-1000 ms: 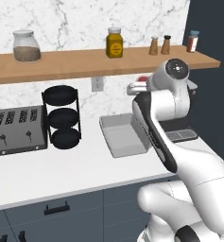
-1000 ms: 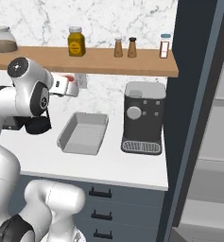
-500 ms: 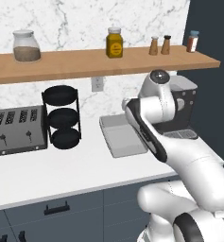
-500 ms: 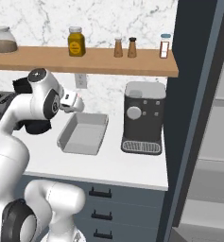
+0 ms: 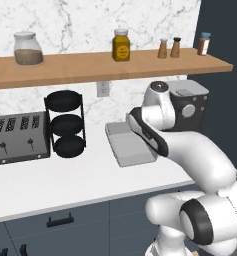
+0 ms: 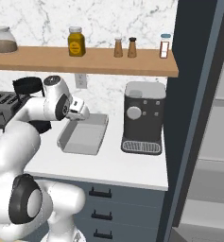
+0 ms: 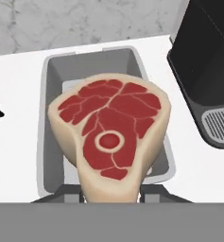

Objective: Place one potato and one steak in each tupperware on the nearby counter, to pack two identical lunches.

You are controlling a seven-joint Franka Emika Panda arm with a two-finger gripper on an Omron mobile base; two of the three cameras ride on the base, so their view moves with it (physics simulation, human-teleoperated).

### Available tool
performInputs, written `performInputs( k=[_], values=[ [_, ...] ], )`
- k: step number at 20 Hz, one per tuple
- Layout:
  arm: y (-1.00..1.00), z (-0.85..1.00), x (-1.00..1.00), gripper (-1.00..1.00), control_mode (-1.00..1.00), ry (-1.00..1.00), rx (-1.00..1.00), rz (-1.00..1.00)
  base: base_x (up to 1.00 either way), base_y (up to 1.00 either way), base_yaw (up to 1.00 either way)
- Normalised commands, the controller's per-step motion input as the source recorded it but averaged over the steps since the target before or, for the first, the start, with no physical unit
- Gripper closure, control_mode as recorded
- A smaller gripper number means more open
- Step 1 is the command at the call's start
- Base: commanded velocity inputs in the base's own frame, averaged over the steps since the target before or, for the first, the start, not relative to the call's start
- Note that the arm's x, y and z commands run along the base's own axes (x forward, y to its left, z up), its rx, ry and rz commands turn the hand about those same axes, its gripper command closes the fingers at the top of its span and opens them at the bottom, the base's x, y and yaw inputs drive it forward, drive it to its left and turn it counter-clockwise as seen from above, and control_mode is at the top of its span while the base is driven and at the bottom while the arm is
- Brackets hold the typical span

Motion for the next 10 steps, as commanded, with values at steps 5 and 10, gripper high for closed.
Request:
performInputs(
  k=[5, 10],
  values=[
    [0.0, -0.49, 0.22, 1.0, -1.0, 0.05, 0.0, 0.0, 0.0, 0.0, 0.0],
    [0.0, -0.48, 0.24, 1.0, -1.0, 0.03, 0.0, 0.0, 0.0, 0.0, 0.0]
  ],
)
